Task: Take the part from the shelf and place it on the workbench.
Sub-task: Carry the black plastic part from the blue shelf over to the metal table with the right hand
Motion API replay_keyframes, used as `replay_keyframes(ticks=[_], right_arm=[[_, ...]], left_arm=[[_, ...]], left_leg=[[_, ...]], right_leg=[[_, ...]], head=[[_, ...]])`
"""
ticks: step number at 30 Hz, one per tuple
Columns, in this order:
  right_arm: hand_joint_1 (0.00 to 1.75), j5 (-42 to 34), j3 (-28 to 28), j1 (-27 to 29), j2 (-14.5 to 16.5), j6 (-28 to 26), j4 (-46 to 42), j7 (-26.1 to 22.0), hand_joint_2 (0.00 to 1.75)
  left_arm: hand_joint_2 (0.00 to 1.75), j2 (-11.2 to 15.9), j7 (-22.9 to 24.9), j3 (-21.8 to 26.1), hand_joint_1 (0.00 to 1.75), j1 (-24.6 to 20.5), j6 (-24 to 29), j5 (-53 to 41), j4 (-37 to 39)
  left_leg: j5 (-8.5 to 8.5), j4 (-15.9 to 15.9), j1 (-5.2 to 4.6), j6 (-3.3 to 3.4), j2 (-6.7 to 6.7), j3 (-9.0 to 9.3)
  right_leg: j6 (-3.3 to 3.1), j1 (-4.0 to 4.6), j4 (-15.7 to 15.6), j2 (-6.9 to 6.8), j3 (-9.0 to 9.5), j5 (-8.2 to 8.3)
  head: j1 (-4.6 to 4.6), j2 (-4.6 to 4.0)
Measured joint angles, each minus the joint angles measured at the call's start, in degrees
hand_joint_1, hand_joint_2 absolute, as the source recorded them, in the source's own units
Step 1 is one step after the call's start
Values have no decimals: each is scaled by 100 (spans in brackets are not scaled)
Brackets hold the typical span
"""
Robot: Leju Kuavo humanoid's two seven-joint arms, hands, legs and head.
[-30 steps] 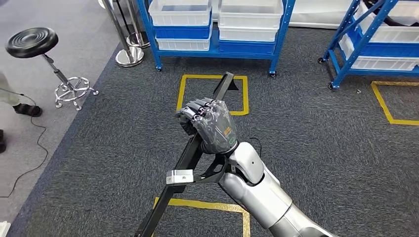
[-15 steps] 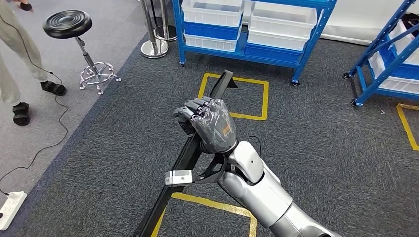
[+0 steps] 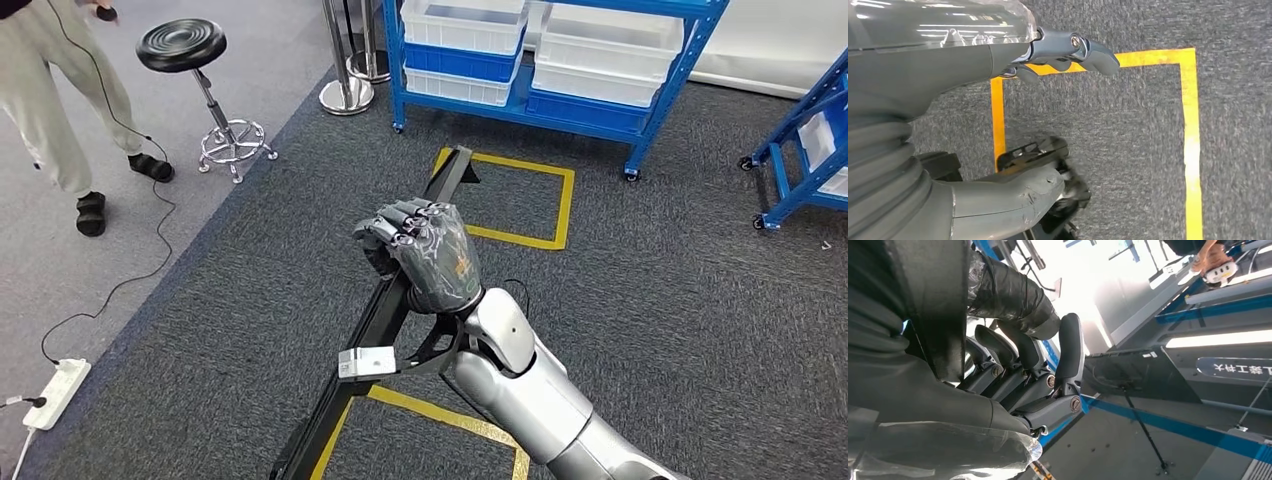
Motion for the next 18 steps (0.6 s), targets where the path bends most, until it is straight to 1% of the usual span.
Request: replay_keyframes(ticks=[1, 2, 3, 4, 5, 6, 7, 8, 9, 10, 11, 12, 13, 14, 15, 16, 17, 18], right_arm=[[175, -17, 2, 14, -1, 1, -1, -6, 175], [175, -31, 3, 23, -2, 1, -5, -9, 175], [175, -45, 5, 25, -2, 3, -16, -13, 175], [175, -59, 6, 20, -2, 8, -28, -16, 175], [175, -72, 7, 13, -1, 15, -40, -19, 175], [175, -83, 8, 8, 1, 21, -50, -23, 175], [175, -94, 9, 5, 0, 27, -54, -26, 175], [175, -102, 10, 5, 0, 29, -58, -29, 175], [175, -107, 9, 9, -3, 29, -66, -33, 175], [175, -110, 9, 5, -7, 28, -75, -38, 175], [175, -112, 8, -4, -10, 28, -85, -43, 175], [175, -114, 8, -9, -13, 28, -92, -47, 175], [175, -115, 8, -13, -17, 29, -96, -50, 175], [175, -116, 8, -8, -23, 31, -96, -50, 175], [175, -116, 8, 1, -32, 35, -95, -51, 175], [175, -117, 8, 7, -42, 42, -94, -54, 175], [175, -118, 8, 6, -49, 50, -94, -57, 175], [175, -120, 8, -1, -54, 66, -96, -61, 175]], left_arm=[[175, 2, 0, 0, 0, 1, -1, 1, 0], [175, 3, -1, 0, 0, 0, -1, 1, 0], [175, 3, -2, 0, 0, -1, -2, 1, 0], [175, 4, -3, 0, 0, -2, -2, 2, 0], [175, 5, -7, 0, 0, -1, -2, 2, 0], [175, 5, -10, 0, 0, 4, -3, 3, 0], [175, 5, -14, 0, 0, 8, -3, 3, 0], [175, 3, -16, 0, 0, 10, -4, 4, 0], [175, -3, -17, 0, 0, 9, -4, 5, 0], [175, -10, -20, 0, 0, 5, -4, 6, 0], [175, -17, -23, 0, 0, 0, -4, 7, 0], [175, -23, -28, 0, 0, -1, -5, 7, 0], [175, -25, -32, 0, 0, 3, -6, 10, 0], [175, -25, -37, 1, 0, 9, -7, 15, 0], [175, -25, -42, 1, 0, 15, -9, 23, 0], [175, -27, -46, 1, 0, 19, -11, 30, 0], [175, -31, -50, 1, 0, 17, -11, 34, 0], [175, -33, -51, 1, 0, 11, -11, 38, 0]], left_leg=[[67, -7, 5, -4, 6, 14], [232, -252, 8, 4, 0, 142], [427, -648, 10, 22, -40, 341], [563, -1031, 13, 49, -134, 548], [644, -1339, 11, 75, -219, 701], [657, -1501, 5, 97, -284, 781], [634, -1542, -4, 119, -309, 803], [647, -1579, -10, 144, -263, 806], [669, -1616, -2, 179, -201, 824], [692, -1667, 9, 220, -140, 848], [717, -1719, 20, 261, -71, 870], [729, -1748, 21, 292, -2, 885], [728, -1756, 10, 313, 61, 888], [722, -1750, -2, 327, 133, 885], [713, -1740, -11, 332, 206, 882], [702, -1726, -16, 332, 276, 879], [685, -1704, -17, 327, 344, 878], [662, -1672, -18, 313, 407, 878]], right_leg=[[1, 0, 4, 18, -1, 0], [3, -1, 8, 45, 0, 0], [7, -1, 12, 80, 2, 0], [22, 2, 15, 113, -6, 3], [47, -2, 17, 149, -21, 10], [82, -10, 15, 187, -40, 23], [127, -22, 3, 228, -60, 41], [175, -30, -17, 281, -70, 59], [215, -32, -22, 289, -75, 63], [245, -18, 21, 230, -100, 25], [264, -1, 166, 129, -172, -71], [271, 9, 438, -3, -302, -225], [276, 16, 787, -110, -479, -400], [282, 14, 1142, -164, -660, -542], [287, 12, 1382, -195, -784, -598], [289, 11, 1429, -218, -811, -549], [286, 11, 1260, -250, -724, -404], [276, 14, 916, -318, -540, -206]], head=[[0, 0], [0, 0], [0, 0], [1, 0], [0, 0], [1, 0], [-1, 0], [-2, 0], [-1, 0], [2, 0], [6, 0], [10, 0], [15, 0], [13, 0], [14, 0], [14, 0], [14, 0], [15, 0]])
